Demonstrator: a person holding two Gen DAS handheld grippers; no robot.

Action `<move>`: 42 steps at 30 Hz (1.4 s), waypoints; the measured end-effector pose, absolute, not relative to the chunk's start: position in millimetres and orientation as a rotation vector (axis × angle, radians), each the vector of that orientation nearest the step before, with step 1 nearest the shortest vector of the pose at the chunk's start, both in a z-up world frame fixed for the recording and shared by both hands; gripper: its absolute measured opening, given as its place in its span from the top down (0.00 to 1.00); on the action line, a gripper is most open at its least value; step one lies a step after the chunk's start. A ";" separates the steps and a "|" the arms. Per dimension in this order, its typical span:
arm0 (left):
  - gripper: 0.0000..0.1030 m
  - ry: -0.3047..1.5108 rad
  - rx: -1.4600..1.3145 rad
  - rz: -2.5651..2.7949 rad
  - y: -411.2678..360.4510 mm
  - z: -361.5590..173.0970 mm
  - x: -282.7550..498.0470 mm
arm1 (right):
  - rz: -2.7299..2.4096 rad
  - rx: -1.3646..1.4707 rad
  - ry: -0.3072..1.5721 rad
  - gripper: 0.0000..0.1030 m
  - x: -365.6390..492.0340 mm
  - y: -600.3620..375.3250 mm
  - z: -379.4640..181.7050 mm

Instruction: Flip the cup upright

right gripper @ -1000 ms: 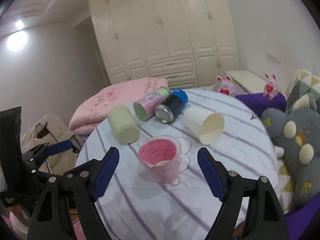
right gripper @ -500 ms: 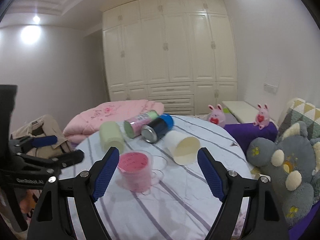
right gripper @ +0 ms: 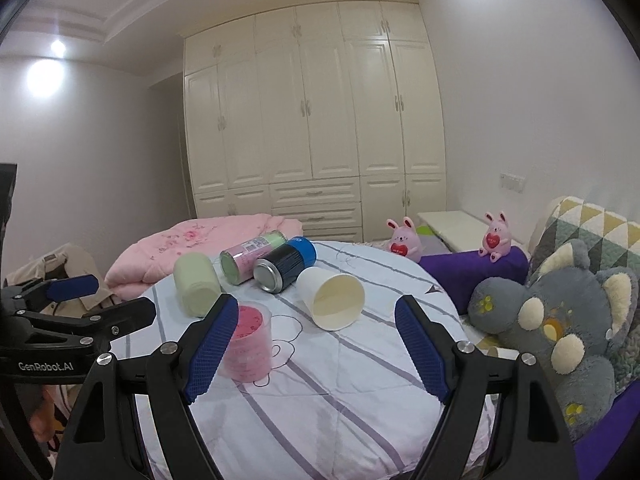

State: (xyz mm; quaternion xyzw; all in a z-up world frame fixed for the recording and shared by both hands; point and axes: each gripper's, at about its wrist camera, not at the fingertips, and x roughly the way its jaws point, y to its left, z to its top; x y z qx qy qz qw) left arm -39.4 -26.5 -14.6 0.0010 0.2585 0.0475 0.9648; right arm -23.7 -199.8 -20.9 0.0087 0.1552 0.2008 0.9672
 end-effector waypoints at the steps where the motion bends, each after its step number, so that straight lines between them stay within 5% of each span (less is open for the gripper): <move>1: 0.00 0.520 0.006 0.099 -27.7 -14.3 -39.8 | 0.406 0.014 0.313 0.20 -24.0 -199.6 -21.2; 42: 0.00 0.445 0.016 0.133 -28.4 -6.9 -48.6 | 0.400 0.020 0.296 0.20 -28.8 -205.6 -21.8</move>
